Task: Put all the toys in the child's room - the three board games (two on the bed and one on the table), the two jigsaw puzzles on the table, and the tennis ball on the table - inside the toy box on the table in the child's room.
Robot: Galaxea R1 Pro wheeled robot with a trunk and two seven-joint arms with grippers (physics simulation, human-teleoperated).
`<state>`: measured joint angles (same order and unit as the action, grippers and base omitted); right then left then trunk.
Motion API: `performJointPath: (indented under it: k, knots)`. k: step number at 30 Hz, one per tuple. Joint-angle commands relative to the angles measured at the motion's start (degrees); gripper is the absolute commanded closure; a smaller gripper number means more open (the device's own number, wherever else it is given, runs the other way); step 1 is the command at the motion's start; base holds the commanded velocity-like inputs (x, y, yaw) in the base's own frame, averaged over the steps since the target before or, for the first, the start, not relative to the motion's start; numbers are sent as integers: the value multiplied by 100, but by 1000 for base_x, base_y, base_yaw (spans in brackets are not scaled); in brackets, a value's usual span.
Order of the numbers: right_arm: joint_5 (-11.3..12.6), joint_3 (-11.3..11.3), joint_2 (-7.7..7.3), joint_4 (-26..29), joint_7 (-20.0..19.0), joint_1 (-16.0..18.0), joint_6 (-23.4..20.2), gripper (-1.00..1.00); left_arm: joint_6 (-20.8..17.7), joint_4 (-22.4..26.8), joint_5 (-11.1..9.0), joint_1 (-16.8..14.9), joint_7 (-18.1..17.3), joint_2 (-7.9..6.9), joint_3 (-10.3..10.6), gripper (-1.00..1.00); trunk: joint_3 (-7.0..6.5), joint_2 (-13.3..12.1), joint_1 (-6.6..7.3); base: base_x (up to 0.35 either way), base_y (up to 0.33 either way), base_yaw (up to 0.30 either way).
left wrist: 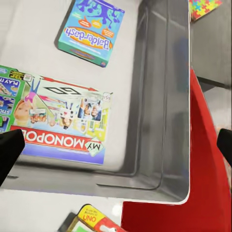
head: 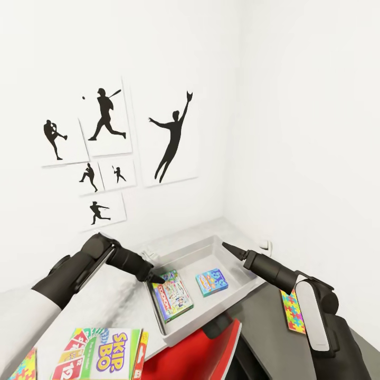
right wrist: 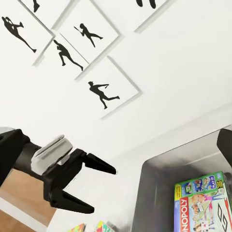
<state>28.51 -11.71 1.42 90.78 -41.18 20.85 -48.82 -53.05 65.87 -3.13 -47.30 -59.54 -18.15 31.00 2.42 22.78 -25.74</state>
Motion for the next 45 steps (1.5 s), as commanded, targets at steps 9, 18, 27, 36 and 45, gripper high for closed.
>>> performJointPath:
  k: [9,18,27,36,45]
  knots:
    - [-4,-15,6,1,-35,7,-32,-100,-72,460,-47,-6,-1236,-338,-1010,-100,-6,13,-4,0,0,-5]
    - [-1,-15,2,1,-45,7,-6,-100,-57,438,-81,136,-2647,-847,-3003,-100,-82,13,-4,0,0,-54]
    - [5,-10,-2,1,-54,7,-1,-100,-54,215,-121,878,-3046,-1047,-4954,-100,-162,13,-4,0,0,-26]
    - [29,-13,-2,16,-363,-12,78,-100,-71,-245,-357,1896,-3046,-1005,-6702,-100,-243,13,-4,0,0,-1]
    - [31,-2,5,24,-837,-163,347,-100,-98,-254,-1416,2512,-3046,-1029,-6884,-100,-325,13,-4,-21,0,0]
